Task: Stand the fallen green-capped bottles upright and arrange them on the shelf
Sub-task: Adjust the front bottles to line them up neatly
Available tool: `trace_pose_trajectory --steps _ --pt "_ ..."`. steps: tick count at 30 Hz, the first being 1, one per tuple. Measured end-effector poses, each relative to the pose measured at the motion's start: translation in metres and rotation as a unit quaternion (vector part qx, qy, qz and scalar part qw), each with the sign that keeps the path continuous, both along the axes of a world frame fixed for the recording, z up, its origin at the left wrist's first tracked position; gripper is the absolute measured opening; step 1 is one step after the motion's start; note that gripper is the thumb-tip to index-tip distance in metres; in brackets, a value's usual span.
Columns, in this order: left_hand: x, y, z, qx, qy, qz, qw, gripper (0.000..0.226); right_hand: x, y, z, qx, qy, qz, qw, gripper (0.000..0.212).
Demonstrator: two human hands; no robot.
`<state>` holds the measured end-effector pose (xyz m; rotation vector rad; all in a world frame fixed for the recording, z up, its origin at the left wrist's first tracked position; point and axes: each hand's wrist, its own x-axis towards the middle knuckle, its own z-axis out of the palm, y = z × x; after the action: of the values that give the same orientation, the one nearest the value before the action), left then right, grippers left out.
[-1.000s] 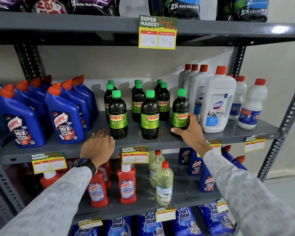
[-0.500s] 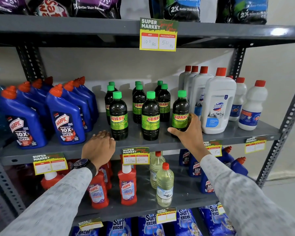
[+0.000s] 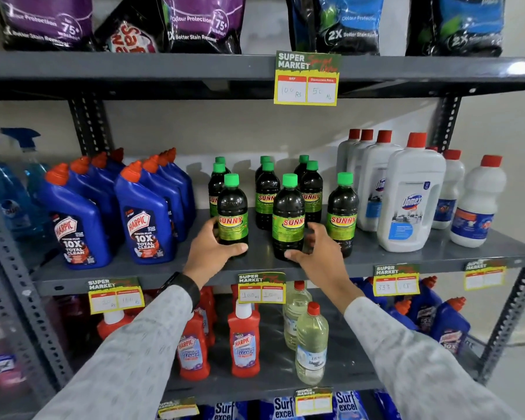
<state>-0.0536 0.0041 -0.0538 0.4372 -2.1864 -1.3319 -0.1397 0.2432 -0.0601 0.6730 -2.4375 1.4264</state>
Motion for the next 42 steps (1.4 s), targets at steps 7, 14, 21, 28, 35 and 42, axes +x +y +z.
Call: trace_pose_trajectory --steps 7,14,21,28,35,42 --pt "-0.004 -0.005 0.002 -0.019 0.022 -0.003 1.0 0.088 -0.012 -0.011 0.005 0.001 -0.003 0.002 1.0 0.069" --pt "0.008 -0.021 -0.001 -0.028 0.042 0.012 0.999 0.085 -0.012 -0.027 0.008 0.013 -0.009 0.021 1.0 0.066" --pt "0.019 -0.024 -0.001 -0.038 0.057 0.023 0.997 0.081 -0.009 -0.037 0.009 0.013 -0.017 0.034 0.999 0.067" --pt "0.028 -0.02 -0.005 -0.032 0.066 0.02 0.997 0.083 -0.004 -0.037 0.005 0.004 -0.022 0.048 0.999 0.082" --pt "0.046 -0.017 -0.008 -0.063 0.076 0.056 0.994 0.091 0.006 -0.036 -0.003 -0.014 0.016 0.04 0.999 0.096" --pt "0.07 -0.016 -0.039 -0.383 -0.017 0.137 0.913 0.07 0.005 -0.021 -0.017 0.002 0.041 0.019 0.999 0.091"
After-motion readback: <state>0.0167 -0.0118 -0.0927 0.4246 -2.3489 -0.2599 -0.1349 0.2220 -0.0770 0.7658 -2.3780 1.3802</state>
